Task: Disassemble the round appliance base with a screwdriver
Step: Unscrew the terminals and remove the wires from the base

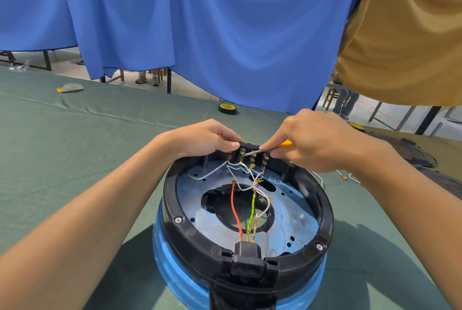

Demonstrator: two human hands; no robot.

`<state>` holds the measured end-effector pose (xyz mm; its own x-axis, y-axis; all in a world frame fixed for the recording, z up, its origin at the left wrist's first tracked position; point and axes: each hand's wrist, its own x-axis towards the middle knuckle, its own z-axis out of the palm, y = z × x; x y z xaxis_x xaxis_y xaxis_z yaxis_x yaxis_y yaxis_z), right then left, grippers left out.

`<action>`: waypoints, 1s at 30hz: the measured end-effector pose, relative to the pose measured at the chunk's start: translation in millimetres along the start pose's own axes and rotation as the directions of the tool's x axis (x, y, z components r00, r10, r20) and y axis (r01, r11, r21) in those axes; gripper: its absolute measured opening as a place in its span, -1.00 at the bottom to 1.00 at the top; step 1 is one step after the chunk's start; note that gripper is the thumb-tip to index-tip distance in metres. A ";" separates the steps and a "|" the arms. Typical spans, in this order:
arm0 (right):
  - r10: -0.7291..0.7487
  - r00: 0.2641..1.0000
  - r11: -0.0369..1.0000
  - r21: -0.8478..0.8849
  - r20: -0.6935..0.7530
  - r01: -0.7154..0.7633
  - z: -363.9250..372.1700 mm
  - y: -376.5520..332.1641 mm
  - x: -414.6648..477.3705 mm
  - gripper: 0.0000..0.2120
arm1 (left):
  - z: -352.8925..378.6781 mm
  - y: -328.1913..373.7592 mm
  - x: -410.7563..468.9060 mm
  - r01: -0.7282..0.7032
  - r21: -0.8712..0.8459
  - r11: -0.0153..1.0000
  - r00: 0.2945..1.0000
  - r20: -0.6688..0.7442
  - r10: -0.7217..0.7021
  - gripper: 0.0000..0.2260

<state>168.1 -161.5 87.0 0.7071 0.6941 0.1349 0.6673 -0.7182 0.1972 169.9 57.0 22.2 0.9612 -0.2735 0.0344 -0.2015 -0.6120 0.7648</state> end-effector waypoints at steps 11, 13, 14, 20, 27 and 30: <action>-0.132 0.935 0.936 0.352 0.329 0.008 -13.9 28.1 44.2 -0.81 | -0.5 3.3 -3.5 0.005 0.002 1.000 1.000 0.022 -0.005 -0.76; -0.151 0.922 0.920 0.392 0.358 -0.001 -14.1 31.3 49.6 -0.82 | -0.3 3.9 -4.3 0.003 0.002 1.000 1.000 0.014 -0.003 -0.76; -0.150 0.916 0.910 0.413 0.373 -0.020 -14.9 32.4 51.4 -0.82 | -0.2 4.3 -4.6 0.000 -0.001 1.000 1.000 0.011 0.000 -0.76; -0.136 0.946 0.944 0.327 0.294 0.034 -14.4 28.4 41.1 -0.81 | -0.2 3.6 -4.0 -0.003 0.011 1.000 1.000 0.008 0.003 -0.77; -0.047 0.999 0.992 0.118 0.015 0.045 10.6 6.1 -8.4 -0.75 | 0.3 3.1 -2.7 -0.001 0.023 1.000 1.000 0.000 0.001 -0.77; -0.051 0.999 0.993 0.106 0.011 0.050 12.6 4.8 -8.8 -0.74 | 0.0 3.4 -3.7 0.005 0.032 0.999 1.000 0.001 -0.005 -0.77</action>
<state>168.0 -171.7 74.5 0.6745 0.7294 0.1141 0.7227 -0.6839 0.1001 165.7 56.0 24.7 0.9620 -0.2712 0.0305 -0.2030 -0.6366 0.7440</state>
